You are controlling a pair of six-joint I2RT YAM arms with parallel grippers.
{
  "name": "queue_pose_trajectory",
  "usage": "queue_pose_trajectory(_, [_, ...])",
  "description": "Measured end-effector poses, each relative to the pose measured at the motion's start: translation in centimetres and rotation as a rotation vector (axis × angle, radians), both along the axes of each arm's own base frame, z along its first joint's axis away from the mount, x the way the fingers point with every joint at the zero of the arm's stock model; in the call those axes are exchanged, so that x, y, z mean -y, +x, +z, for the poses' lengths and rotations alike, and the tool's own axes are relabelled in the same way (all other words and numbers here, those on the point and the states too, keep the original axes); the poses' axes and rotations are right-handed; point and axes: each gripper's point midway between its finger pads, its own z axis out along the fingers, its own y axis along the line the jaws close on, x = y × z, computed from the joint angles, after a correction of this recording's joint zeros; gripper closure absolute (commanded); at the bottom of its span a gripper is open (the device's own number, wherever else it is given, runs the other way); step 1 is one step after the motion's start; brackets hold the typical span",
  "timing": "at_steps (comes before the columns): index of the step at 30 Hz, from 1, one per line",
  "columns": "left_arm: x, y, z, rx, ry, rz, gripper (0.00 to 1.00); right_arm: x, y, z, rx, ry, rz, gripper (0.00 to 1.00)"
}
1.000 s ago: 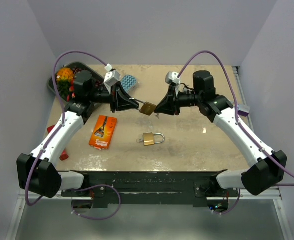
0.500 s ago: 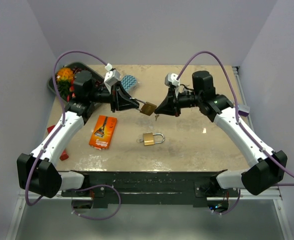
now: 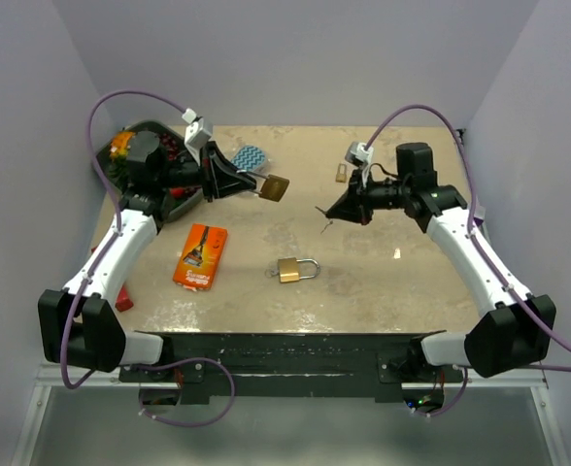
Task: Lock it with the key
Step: Place the key at the center of the board.
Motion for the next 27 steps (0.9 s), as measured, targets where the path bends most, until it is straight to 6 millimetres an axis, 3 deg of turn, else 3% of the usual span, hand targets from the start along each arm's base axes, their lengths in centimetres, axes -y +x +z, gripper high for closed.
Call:
queue_pose_trajectory(5, [0.0,0.5,-0.8,-0.009,0.017,0.028,1.00,4.4,4.2,-3.8,-0.101,-0.053,-0.232,1.00])
queue_pose_trajectory(9, [-0.3,1.2,-2.0,-0.024,0.049,0.077,1.00,7.5,8.7,-8.3,-0.191,-0.135,-0.439,1.00])
queue_pose_trajectory(13, [-0.6,1.7,-3.2,-0.038,0.081,0.117,1.00,9.8,11.6,-12.7,-0.255,-0.212,-0.578,1.00])
queue_pose_trajectory(20, [-1.2,1.2,-4.4,-0.042,0.129,0.161,1.00,11.8,14.2,-19.1,-0.340,-0.300,-0.689,1.00])
queue_pose_trajectory(27, [-1.3,0.9,-6.2,-0.057,0.189,0.177,1.00,12.9,16.3,-21.8,-0.347,-0.353,-0.754,1.00])
